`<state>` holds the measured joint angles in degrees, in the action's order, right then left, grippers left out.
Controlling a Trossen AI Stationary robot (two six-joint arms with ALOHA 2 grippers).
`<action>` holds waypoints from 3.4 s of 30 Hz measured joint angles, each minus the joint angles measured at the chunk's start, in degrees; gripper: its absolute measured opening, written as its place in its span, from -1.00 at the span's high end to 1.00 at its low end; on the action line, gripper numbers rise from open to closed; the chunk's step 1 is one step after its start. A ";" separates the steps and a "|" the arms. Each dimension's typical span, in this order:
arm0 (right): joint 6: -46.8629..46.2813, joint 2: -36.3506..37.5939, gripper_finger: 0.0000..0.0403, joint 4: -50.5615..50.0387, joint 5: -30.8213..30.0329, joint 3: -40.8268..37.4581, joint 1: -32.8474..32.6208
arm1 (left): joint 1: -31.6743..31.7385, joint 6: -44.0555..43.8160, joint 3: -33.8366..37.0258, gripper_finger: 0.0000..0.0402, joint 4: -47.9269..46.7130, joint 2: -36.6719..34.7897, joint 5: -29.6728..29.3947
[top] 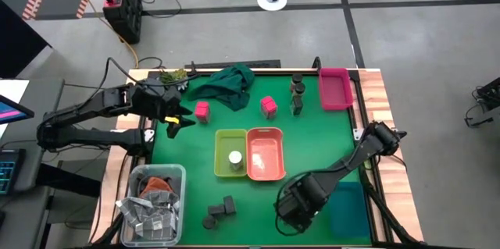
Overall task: Sort spices by type
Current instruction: Put the white seasoning bottle into the green bin
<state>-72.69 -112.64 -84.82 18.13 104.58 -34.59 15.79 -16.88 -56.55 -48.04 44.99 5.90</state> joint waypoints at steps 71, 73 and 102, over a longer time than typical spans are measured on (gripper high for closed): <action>75.60 -0.64 -0.13 8.29 -18.18 13.99 40.09 | 0.05 -27.96 0.04 -0.07 2.25 0.04 -23.04; 78.86 -4.30 -0.13 7.55 -18.18 19.10 39.55 | 0.05 -28.68 0.04 -0.07 2.20 -0.52 -23.03; 75.94 -22.71 -0.13 19.32 -9.69 29.70 38.51 | 0.05 -21.95 0.07 -0.07 -2.29 -12.00 -24.06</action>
<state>3.25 -135.35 -65.49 8.44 134.28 3.92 15.84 -38.82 -56.49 -50.34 32.99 -18.16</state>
